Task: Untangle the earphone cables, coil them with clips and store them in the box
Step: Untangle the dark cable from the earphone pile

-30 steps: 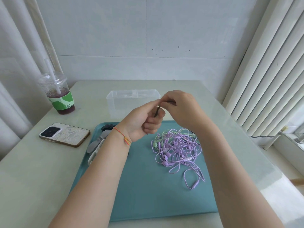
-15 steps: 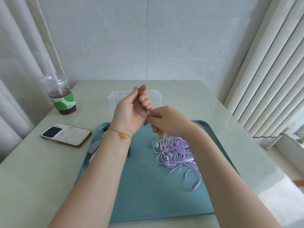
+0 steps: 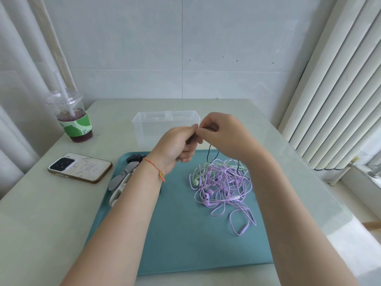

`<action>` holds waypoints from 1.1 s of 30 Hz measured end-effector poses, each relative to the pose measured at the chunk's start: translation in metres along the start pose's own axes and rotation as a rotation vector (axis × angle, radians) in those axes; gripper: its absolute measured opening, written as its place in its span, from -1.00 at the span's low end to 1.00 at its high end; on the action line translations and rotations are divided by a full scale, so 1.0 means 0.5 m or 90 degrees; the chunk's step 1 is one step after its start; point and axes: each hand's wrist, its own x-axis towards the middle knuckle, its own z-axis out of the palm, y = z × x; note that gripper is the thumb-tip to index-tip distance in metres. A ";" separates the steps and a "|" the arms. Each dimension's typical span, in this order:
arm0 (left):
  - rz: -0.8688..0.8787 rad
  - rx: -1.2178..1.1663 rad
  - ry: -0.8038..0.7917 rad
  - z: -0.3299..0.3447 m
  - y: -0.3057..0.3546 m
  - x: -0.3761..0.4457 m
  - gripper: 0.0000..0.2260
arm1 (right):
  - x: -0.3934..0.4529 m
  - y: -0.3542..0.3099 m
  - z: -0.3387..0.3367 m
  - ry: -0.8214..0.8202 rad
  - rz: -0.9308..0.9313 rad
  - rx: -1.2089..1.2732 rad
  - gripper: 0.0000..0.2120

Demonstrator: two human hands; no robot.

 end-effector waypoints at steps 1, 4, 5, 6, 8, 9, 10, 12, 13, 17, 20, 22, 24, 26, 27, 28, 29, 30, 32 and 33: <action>-0.036 -0.039 -0.038 -0.002 0.004 -0.001 -0.56 | 0.003 0.006 0.000 0.013 -0.005 0.018 -0.93; -0.093 -0.144 -0.159 -0.004 0.010 -0.007 -0.56 | 0.008 0.018 0.002 0.045 -0.002 0.112 -0.97; -0.092 -0.189 -0.185 -0.004 0.012 -0.008 -0.60 | 0.009 0.020 0.004 0.048 -0.002 0.141 -0.96; -0.085 -0.240 -0.205 -0.004 0.012 -0.009 -0.63 | 0.009 0.021 0.007 0.052 -0.003 0.162 -0.94; -0.061 -0.355 -0.239 -0.006 0.013 -0.009 -0.67 | 0.010 0.021 0.016 0.052 0.006 0.196 -0.88; -0.043 -0.416 -0.254 -0.008 0.014 -0.008 -0.68 | 0.010 0.020 0.021 0.041 0.018 0.211 -0.85; -0.024 -0.477 -0.261 -0.009 0.015 -0.006 -0.69 | 0.009 0.019 0.027 0.021 0.032 0.215 -0.84; 0.010 -0.574 -0.211 -0.007 0.019 -0.002 -0.69 | 0.005 0.018 0.038 -0.041 0.054 0.170 -0.81; 0.023 -0.605 -0.159 -0.006 0.022 0.001 -0.67 | 0.003 0.017 0.041 -0.072 0.060 0.133 -0.80; 0.091 -0.622 -0.001 -0.008 0.022 0.003 -0.65 | -0.002 0.012 0.044 -0.112 0.070 0.087 -0.71; 0.124 -0.578 0.018 -0.013 0.017 0.006 -0.68 | -0.004 0.010 0.035 -0.139 0.079 0.074 -0.74; 0.138 -0.543 0.038 -0.017 0.012 0.009 -0.68 | -0.006 0.008 0.029 -0.173 0.081 0.059 -0.79; 0.146 -0.492 0.071 -0.021 0.006 0.014 -0.67 | -0.008 0.005 0.021 -0.183 0.079 0.042 -0.81; 0.140 -0.433 0.101 -0.023 0.000 0.016 -0.66 | -0.011 -0.002 0.010 -0.175 0.064 0.031 -0.83; 0.132 -0.402 0.111 -0.024 -0.002 0.017 -0.66 | -0.013 -0.006 0.004 -0.168 0.057 0.029 -0.84; 0.118 -0.369 0.118 -0.023 -0.003 0.017 -0.66 | -0.015 -0.010 -0.002 -0.159 0.052 0.035 -0.84; 0.102 -0.339 0.121 -0.021 -0.004 0.016 -0.66 | -0.016 -0.012 -0.007 -0.147 0.048 0.047 -0.84; 0.082 -0.313 0.116 -0.017 -0.004 0.015 -0.66 | -0.017 -0.014 -0.011 -0.131 0.044 0.060 -0.83; 0.036 -0.269 0.079 -0.008 -0.005 0.012 -0.65 | -0.016 -0.016 -0.018 -0.089 0.034 0.080 -0.82; 0.012 -0.248 0.044 -0.003 -0.005 0.009 -0.65 | -0.014 -0.016 -0.020 -0.065 0.032 0.090 -0.83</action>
